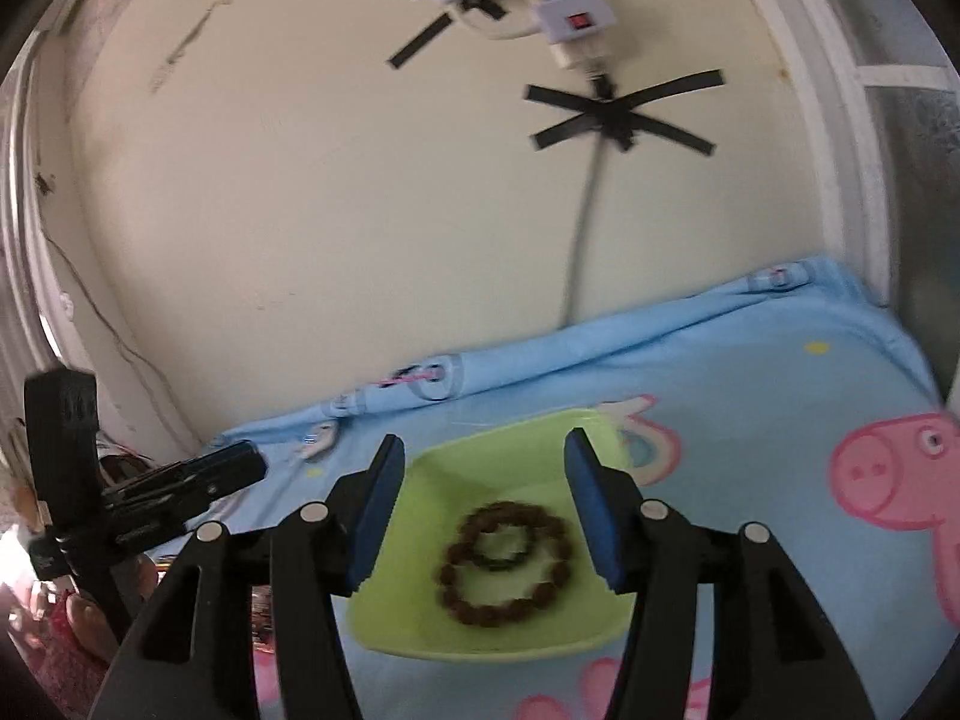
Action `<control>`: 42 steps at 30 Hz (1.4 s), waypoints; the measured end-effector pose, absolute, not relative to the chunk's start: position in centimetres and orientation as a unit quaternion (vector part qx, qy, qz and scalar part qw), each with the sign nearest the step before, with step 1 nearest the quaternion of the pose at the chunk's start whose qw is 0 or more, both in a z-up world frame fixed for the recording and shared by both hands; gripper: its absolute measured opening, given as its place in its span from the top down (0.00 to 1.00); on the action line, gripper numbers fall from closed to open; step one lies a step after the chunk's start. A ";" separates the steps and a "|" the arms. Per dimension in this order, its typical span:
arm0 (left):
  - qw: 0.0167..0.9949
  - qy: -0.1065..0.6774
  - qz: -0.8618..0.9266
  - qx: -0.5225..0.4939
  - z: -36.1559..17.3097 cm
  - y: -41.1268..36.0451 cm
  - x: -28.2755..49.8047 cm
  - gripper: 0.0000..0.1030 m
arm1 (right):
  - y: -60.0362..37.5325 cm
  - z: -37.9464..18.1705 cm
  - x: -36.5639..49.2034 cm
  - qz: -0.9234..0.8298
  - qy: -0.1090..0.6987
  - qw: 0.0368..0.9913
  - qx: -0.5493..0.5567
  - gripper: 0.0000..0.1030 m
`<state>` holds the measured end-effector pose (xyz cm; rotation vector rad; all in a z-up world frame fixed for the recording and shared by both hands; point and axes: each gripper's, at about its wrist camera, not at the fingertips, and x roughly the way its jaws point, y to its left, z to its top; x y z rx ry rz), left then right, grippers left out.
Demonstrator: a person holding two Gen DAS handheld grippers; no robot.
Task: Organize jewelry
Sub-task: 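Carry the brown bead bracelet to the green tray and release it, then grasp the clear and orange bead bracelet with the right gripper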
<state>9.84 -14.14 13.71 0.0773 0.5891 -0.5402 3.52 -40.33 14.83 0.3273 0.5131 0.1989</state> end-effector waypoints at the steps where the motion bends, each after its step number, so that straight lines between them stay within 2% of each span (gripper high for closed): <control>1: 0.928 0.277 -0.248 0.036 13.6 -12.6 9.4 0.41 | -39.8 14.8 3.6 0.105 0.257 0.946 0.165 0.73; 2: 0.939 0.263 -0.220 0.038 13.2 -10.4 8.8 0.40 | -38.8 14.5 3.9 0.115 0.266 0.942 0.167 0.79; 6: 0.952 0.265 -0.142 0.051 10.7 -4.3 7.8 0.40 | -34.5 13.8 5.1 0.160 0.302 0.923 0.176 0.89; 11: 0.942 0.326 -0.079 -0.029 5.9 2.9 8.1 0.40 | -26.9 12.2 5.9 0.219 0.343 0.904 0.131 0.95; 15: 0.928 0.360 -0.081 -0.056 3.4 4.5 8.1 0.40 | -20.8 9.4 6.5 0.253 0.395 0.880 0.074 0.99; 23: 0.932 0.338 -0.099 -0.089 3.1 5.4 7.3 0.40 | -12.7 6.3 8.4 0.281 0.433 0.853 -0.076 0.98; 25: 0.932 0.335 -0.099 -0.098 3.2 5.8 7.4 0.40 | -11.6 5.7 9.5 0.285 0.437 0.847 -0.103 0.95; 28: 0.929 0.337 -0.102 -0.110 3.2 6.2 7.6 0.40 | -10.4 4.9 10.6 0.297 0.441 0.835 -0.140 0.78; 31: 0.928 0.339 -0.106 -0.118 3.1 6.5 7.9 0.40 | -9.1 3.6 11.2 0.317 0.462 0.811 -0.172 0.76; 33: 0.927 0.339 -0.106 -0.121 3.0 6.6 7.9 0.40 | -9.0 3.3 11.8 0.325 0.482 0.797 -0.163 1.00; 37: 0.927 0.337 -0.106 -0.125 3.0 6.7 7.8 0.40 | -11.3 6.0 12.0 0.343 0.489 0.799 -0.065 1.00; 42: 0.931 0.331 -0.104 -0.113 3.2 6.0 7.3 0.40 | -13.5 9.5 11.1 0.343 0.474 0.811 -0.016 1.00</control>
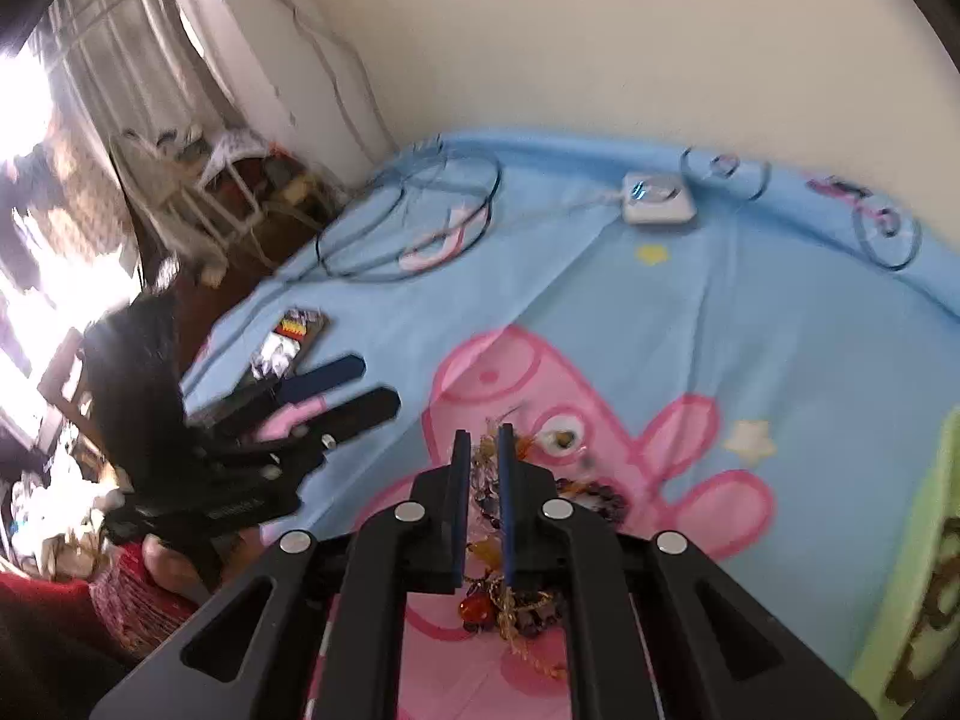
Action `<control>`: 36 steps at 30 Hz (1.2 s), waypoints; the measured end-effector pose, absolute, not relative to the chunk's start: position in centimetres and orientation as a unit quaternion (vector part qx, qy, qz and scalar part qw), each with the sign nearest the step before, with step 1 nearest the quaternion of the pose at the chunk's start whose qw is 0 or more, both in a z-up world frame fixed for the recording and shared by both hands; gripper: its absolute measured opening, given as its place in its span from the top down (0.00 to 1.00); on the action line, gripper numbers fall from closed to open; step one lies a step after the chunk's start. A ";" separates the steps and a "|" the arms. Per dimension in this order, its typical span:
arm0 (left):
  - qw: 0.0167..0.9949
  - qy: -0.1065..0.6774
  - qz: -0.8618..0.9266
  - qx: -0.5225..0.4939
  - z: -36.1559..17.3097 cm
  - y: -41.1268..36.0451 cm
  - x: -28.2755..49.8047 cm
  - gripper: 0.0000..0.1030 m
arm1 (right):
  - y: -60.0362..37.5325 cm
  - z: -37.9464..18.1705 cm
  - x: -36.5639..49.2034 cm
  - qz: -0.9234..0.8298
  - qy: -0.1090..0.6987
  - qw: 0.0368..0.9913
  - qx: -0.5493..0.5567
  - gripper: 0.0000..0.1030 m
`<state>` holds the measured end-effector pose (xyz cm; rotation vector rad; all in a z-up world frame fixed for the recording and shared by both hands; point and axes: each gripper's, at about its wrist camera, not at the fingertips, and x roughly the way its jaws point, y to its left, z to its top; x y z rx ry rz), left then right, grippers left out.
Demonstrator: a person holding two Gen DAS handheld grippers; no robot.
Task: Organize jewelry
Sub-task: 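Grasp the clear and orange bead bracelet with the right gripper, then lift the clear bead bracelet over the green tray and open the right gripper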
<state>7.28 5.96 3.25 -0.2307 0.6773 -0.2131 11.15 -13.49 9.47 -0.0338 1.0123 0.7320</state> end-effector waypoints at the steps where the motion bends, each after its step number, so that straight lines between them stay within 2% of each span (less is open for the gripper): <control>1: 0.932 0.330 -0.104 -0.111 3.3 5.9 7.2 0.40 | -13.8 9.8 11.1 0.345 0.474 0.810 -0.004 1.00; 8: 0.934 0.307 -0.157 -0.093 4.3 4.5 6.1 0.40 | -15.1 15.1 9.5 0.355 0.427 0.831 0.034 1.00; 10: 0.931 0.300 -0.186 -0.090 5.1 3.6 5.4 0.29 | -15.2 16.4 9.0 0.357 0.414 0.837 0.032 1.00; 11: 0.933 0.285 -0.204 -0.085 6.0 2.8 4.7 0.20 | -15.2 17.1 8.7 0.357 0.407 0.840 0.031 1.00; 12: 0.936 0.269 -0.215 -0.078 6.7 2.0 4.1 0.15 | -15.3 17.6 8.4 0.358 0.402 0.842 0.031 1.00; 17: 0.941 0.228 -0.250 -0.013 9.7 -2.6 3.4 0.14 | -15.9 20.0 7.1 0.366 0.380 0.849 0.038 1.00; 18: 0.941 0.228 -0.252 -0.003 9.9 -3.2 3.7 0.17 | -16.2 20.6 6.8 0.369 0.376 0.849 0.044 1.00; 19: 0.939 0.226 -0.258 0.007 10.0 -3.9 4.0 0.25 | -16.4 21.3 6.3 0.370 0.370 0.851 0.046 1.00; 21: 0.927 0.244 -0.285 0.021 10.2 -5.5 5.3 0.92 | -16.9 22.4 5.8 0.366 0.358 0.858 0.041 1.00; 22: 0.921 0.258 -0.293 0.019 10.6 -6.0 6.2 0.95 | -17.3 23.0 5.7 0.361 0.352 0.863 0.036 1.00; 27: 0.915 0.225 -0.335 0.014 15.5 -7.8 6.8 0.96 | -20.8 26.8 5.8 0.331 0.318 0.887 0.043 1.00; 36: 0.908 0.199 -0.369 0.031 25.3 -15.4 9.7 0.96 | -28.7 32.8 5.7 0.281 0.247 0.924 0.075 1.00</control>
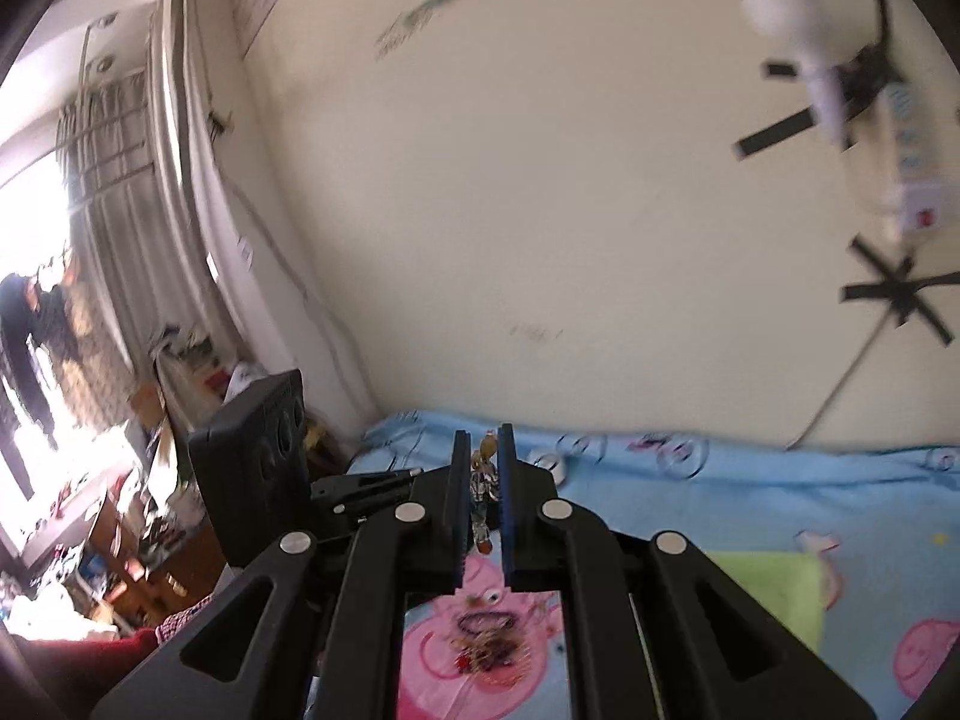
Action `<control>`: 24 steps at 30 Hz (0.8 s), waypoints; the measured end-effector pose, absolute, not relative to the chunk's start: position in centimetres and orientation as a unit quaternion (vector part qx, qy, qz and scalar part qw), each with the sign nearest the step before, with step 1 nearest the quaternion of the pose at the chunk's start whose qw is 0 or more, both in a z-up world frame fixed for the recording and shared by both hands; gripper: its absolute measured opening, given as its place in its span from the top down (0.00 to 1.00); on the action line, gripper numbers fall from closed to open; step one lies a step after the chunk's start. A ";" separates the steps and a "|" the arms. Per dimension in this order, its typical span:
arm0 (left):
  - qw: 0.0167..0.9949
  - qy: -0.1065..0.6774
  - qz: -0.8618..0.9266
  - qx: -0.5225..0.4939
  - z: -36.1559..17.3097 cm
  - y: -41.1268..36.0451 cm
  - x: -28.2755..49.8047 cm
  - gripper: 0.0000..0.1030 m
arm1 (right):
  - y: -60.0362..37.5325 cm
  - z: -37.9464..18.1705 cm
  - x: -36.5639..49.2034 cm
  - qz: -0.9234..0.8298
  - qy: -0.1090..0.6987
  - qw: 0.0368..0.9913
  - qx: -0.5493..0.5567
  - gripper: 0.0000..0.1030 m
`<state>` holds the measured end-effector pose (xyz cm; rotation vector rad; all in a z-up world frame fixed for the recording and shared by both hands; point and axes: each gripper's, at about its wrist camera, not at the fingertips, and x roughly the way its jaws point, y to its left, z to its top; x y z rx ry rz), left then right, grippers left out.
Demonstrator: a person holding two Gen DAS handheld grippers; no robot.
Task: Organize jewelry
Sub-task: 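Lift the clear bead bracelet over the green tray and open the right gripper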
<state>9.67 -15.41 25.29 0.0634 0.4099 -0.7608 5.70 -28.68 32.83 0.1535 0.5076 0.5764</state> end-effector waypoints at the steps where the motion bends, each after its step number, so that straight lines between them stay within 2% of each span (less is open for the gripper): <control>1: 0.906 0.199 -0.371 0.029 25.8 -16.2 10.0 0.96 | -29.8 33.1 5.7 0.273 0.243 0.928 0.078 1.00; 4: 0.902 0.207 -0.378 0.030 26.2 -19.0 11.1 0.96 | -31.9 33.1 5.8 0.257 0.240 0.932 0.087 1.00; 9: 0.890 0.242 -0.382 0.050 23.8 -23.8 12.7 0.95 | -35.8 30.0 6.6 0.235 0.255 0.930 0.118 1.00; 22: 0.854 0.357 -0.364 0.100 12.7 -31.2 16.9 0.95 | -41.9 15.4 10.5 0.169 0.356 0.901 0.183 1.00; 24: 0.839 0.393 -0.360 0.108 11.0 -32.0 17.6 0.83 | -42.1 13.5 10.9 0.152 0.366 0.899 0.186 1.00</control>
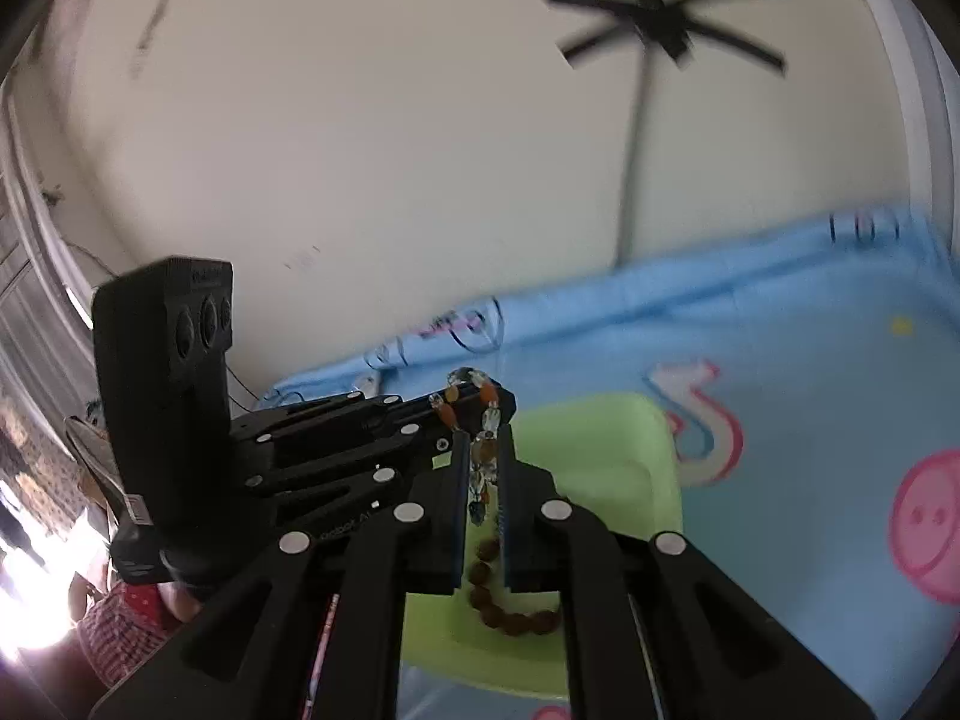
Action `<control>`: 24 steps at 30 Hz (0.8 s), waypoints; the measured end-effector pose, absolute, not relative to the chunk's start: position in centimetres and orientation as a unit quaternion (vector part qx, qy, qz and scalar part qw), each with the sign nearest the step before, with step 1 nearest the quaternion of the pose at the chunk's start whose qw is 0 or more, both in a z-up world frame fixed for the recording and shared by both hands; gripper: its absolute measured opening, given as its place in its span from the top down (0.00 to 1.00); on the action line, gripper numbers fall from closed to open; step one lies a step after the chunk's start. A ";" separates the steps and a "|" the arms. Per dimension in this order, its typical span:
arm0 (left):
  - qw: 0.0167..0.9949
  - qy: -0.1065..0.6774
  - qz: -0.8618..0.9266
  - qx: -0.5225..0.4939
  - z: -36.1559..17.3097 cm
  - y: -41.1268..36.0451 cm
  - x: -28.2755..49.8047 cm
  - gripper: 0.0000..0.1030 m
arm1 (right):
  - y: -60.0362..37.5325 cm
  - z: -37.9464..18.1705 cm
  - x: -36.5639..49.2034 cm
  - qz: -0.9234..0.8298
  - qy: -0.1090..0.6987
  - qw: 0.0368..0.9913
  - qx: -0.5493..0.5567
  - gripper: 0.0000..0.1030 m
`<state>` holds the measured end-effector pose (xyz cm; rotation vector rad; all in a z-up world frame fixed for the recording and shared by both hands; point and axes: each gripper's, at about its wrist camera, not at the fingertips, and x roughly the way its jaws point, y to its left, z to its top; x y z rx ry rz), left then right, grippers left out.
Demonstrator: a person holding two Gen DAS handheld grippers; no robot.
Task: Organize jewelry
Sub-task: 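Lift the clear bead bracelet over the green tray and open the right gripper, then grasp a beaded strand from the remaining pile with the right gripper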
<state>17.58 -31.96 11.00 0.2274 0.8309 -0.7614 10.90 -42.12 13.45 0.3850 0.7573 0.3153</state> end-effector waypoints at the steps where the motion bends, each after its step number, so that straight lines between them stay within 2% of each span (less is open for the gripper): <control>1: 0.833 0.407 -0.359 0.111 10.3 -32.2 17.8 0.80 | -42.1 13.0 11.0 0.143 0.368 0.901 0.180 1.00; 2: 0.828 0.416 -0.355 0.119 9.7 -32.3 17.8 0.76 | -41.9 12.6 11.1 0.132 0.370 0.904 0.170 1.00; 4: 0.827 0.424 -0.347 0.130 9.4 -32.1 17.6 0.74 | -41.9 12.2 11.2 0.117 0.372 0.906 0.162 1.00; 5: 0.821 0.433 -0.351 0.127 9.3 -31.7 17.7 0.66 | -42.2 12.1 11.3 0.115 0.370 0.907 0.165 0.84; 6: 0.820 0.436 -0.351 0.123 9.5 -31.3 17.7 0.60 | -42.6 12.3 11.1 0.113 0.361 0.909 0.171 0.75; 11: 0.838 0.416 -0.339 0.102 12.5 -27.6 17.1 0.59 | -42.9 14.0 10.1 0.128 0.337 0.914 0.188 0.76; 16: 0.868 0.361 -0.337 0.054 16.6 -20.2 14.8 0.59 | -40.3 16.7 7.7 0.158 0.314 0.921 0.168 0.75; 17: 0.876 0.349 -0.329 0.048 17.0 -17.9 14.1 0.53 | -39.5 17.0 7.1 0.168 0.312 0.920 0.165 0.75; 18: 0.883 0.342 -0.317 0.045 17.2 -16.0 13.6 0.41 | -38.7 17.1 6.7 0.179 0.313 0.918 0.164 0.76; 20: 0.899 0.331 -0.284 0.034 16.8 -11.7 12.6 0.38 | -36.4 16.9 5.8 0.206 0.321 0.911 0.156 0.76; 24: 0.919 0.331 -0.214 0.010 14.2 -4.4 10.7 0.38 | -32.1 14.5 5.6 0.230 0.351 0.899 0.127 0.76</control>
